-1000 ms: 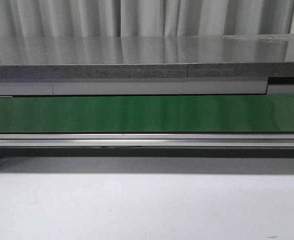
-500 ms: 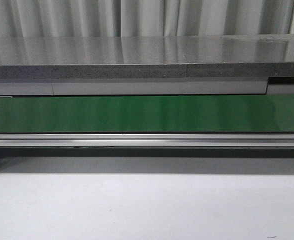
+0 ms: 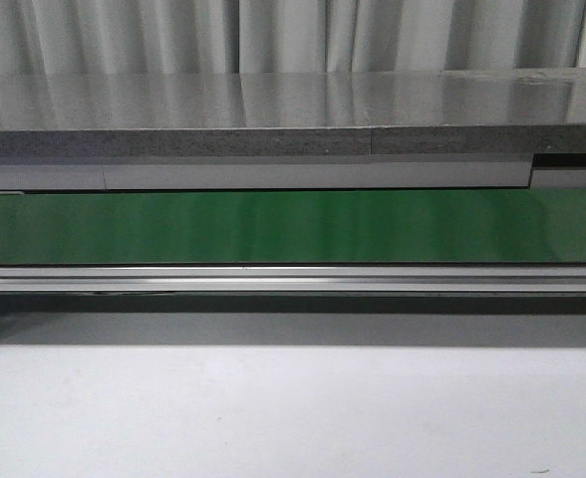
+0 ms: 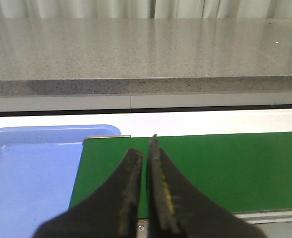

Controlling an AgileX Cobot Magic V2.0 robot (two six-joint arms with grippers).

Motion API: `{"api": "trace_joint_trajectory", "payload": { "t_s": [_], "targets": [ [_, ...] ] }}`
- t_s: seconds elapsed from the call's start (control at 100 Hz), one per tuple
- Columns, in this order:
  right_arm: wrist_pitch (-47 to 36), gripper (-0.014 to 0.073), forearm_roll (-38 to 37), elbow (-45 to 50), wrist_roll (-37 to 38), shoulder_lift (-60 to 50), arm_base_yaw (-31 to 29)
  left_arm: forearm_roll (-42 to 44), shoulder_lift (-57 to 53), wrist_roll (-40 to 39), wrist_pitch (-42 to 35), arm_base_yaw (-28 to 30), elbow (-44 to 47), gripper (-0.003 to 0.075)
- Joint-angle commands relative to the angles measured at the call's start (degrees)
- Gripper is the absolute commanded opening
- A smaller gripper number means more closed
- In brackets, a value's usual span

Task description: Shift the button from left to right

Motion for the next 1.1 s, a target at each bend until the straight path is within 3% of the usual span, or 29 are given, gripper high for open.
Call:
{"api": "trace_joint_trajectory", "payload": {
  "t_s": [0.0,0.44,0.77,1.09],
  "targets": [
    [-3.8,0.0476,0.6,-1.9,0.1,-5.8,1.9,-0.4,0.0,-0.1,-5.0,-0.5,-1.7,0.0005],
    [-11.7,0.0475,2.1,3.1,0.1,-23.7,15.5,-0.4,0.0,-0.1,-5.0,-0.5,-1.7,0.0005],
    [-22.6,0.0475,2.1,21.5,0.1,-42.0,22.9,-0.4,0.0,-0.1,-5.0,-0.5,-1.7,0.0005],
    [-29.4,0.0475,2.1,39.1,0.1,-60.7,23.5,-0.4,0.0,-0.1,-5.0,-0.5,-1.7,0.0005]
  ]
}}
